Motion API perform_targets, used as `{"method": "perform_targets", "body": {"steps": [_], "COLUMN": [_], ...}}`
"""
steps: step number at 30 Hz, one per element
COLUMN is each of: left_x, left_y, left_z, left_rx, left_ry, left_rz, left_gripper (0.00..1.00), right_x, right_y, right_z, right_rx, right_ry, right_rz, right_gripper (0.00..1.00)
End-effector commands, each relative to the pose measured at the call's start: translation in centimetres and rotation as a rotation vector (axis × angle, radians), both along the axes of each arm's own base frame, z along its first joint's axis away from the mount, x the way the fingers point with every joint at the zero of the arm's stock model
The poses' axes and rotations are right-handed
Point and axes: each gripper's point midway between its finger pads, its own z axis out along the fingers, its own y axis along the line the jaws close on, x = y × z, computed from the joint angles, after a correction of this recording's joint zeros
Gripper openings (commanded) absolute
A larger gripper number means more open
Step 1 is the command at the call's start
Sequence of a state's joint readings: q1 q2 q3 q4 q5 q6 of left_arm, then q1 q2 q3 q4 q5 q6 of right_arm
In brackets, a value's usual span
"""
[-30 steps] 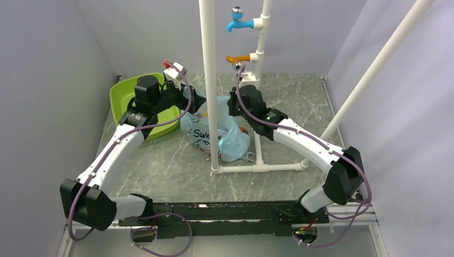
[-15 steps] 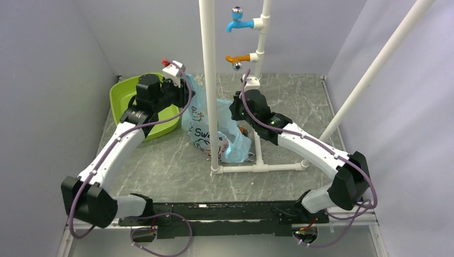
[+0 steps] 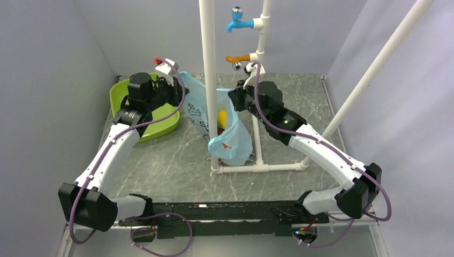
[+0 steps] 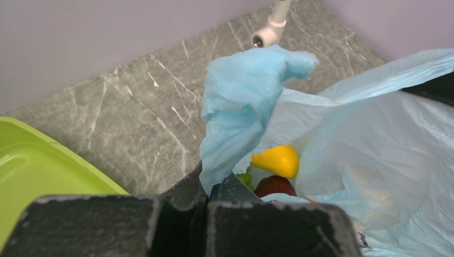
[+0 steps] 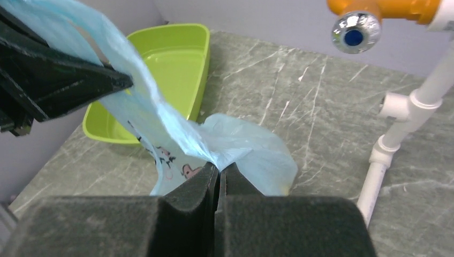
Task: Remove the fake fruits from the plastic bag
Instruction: Adjust the plastic bag at the center of the board.
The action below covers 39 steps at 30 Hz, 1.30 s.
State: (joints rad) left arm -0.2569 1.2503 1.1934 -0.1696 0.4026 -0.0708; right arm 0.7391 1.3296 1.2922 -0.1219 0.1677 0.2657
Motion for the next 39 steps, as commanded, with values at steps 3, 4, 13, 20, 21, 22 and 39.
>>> {"method": "perform_targets", "body": {"steps": [3, 4, 13, 20, 21, 22, 39], "left_x": [1.1, 1.3, 2.4, 1.3, 1.1, 1.1, 5.2], "left_y": [2.4, 2.7, 2.5, 4.2, 4.5, 4.8, 6.9], "left_z": [1.4, 1.3, 0.5, 3.2, 3.5, 3.9, 1.2], "left_rx": [0.015, 0.014, -0.089, -0.063, -0.066, -0.074, -0.399], "left_ry": [-0.059, -0.054, 0.009, -0.093, -0.118, -0.143, 0.09], "left_rz": [0.107, 0.115, 0.05, 0.118, 0.119, 0.119, -0.016], "left_gripper": [0.0, 0.0, 0.0, 0.0, 0.0, 0.0, 0.0], "right_x": [-1.0, -1.0, 1.7, 4.5, 4.8, 5.2, 7.9], "right_y": [2.0, 1.9, 1.5, 3.0, 3.1, 3.3, 3.5], "right_z": [-1.0, -1.3, 0.9, 4.4, 4.8, 4.9, 4.8], "right_rx": [-0.016, -0.022, 0.01, 0.04, 0.039, 0.034, -0.001], "right_ry": [0.014, 0.02, -0.016, -0.056, -0.063, -0.065, -0.12], "right_rz": [0.125, 0.121, 0.095, 0.183, 0.183, 0.182, 0.139], "right_gripper": [0.0, 0.0, 0.0, 0.0, 0.0, 0.0, 0.0]}}
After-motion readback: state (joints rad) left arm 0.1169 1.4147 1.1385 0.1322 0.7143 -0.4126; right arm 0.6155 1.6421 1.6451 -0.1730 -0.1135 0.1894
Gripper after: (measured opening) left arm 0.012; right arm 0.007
